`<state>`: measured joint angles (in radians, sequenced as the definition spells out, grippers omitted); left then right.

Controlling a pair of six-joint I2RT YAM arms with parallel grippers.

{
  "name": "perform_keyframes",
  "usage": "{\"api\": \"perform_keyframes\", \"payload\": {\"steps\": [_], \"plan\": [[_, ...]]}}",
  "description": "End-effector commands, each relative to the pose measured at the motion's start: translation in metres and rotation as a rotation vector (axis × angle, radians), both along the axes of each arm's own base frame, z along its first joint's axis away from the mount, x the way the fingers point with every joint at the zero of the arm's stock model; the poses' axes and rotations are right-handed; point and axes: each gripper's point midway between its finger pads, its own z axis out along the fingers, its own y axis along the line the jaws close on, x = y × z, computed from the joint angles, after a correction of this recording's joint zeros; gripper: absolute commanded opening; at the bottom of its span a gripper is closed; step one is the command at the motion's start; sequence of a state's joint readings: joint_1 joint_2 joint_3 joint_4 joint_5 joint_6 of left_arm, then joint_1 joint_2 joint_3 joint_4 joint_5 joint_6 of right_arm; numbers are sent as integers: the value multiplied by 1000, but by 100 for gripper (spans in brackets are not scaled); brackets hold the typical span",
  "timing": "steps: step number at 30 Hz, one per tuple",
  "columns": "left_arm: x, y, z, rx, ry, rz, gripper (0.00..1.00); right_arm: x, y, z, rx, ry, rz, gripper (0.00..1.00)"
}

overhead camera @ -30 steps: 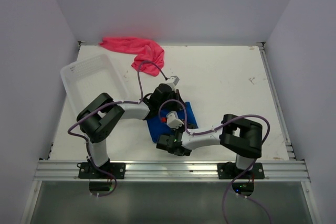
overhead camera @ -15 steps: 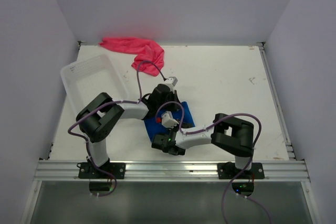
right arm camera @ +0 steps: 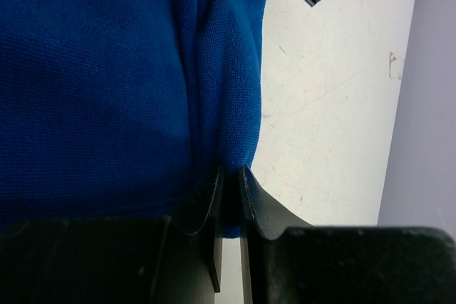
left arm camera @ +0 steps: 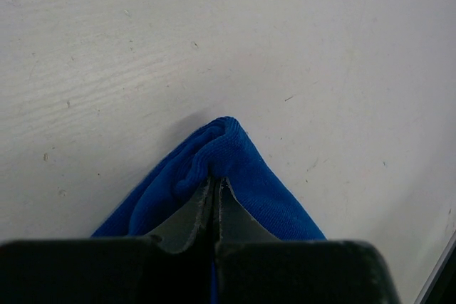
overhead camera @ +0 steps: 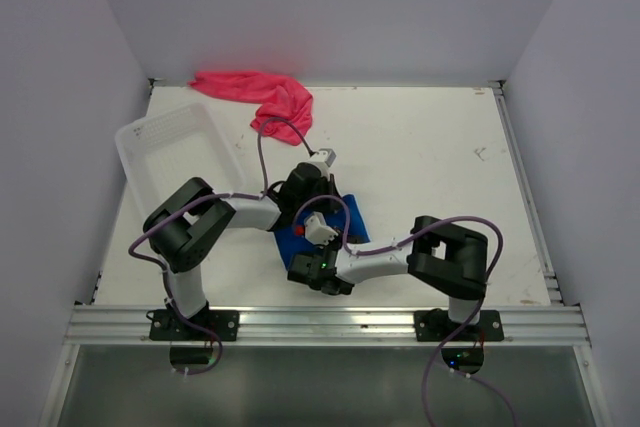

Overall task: Roll the towels
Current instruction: Roll the towel

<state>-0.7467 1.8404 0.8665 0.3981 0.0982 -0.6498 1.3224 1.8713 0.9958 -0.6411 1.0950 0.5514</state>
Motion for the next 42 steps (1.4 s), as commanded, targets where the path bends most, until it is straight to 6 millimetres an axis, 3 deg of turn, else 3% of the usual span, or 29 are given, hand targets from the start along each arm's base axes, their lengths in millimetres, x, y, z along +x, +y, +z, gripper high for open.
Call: {"api": "perform_keyframes", "payload": {"steps": [1, 10, 18, 30, 33, 34, 36, 42], "plan": [[3, 22, -14, 73, -19, 44, 0, -3, 28, 17, 187, 14, 8, 14], [2, 21, -16, 64, -12, 37, 0, 0, 30, 47, 301, -34, 10, 27], [0, 22, -17, 65, -10, 35, 0, -6, 21, 48, 368, -17, -8, 32], [-6, 25, -15, 36, -1, 44, 0, -18, 10, 80, 824, 34, -49, 38], [-6, 24, -12, 27, -3, 44, 0, -11, 6, 72, 974, 123, -112, 40], [-5, 24, -12, 27, -5, 45, 0, -8, -2, 56, 1018, 192, -159, 41], [-6, 24, -12, 25, -4, 43, 0, -2, 0, 58, 1133, 217, -175, 42], [-8, 24, -13, 18, 4, 41, 0, 4, -8, 38, 1270, 315, -267, 45]]}}
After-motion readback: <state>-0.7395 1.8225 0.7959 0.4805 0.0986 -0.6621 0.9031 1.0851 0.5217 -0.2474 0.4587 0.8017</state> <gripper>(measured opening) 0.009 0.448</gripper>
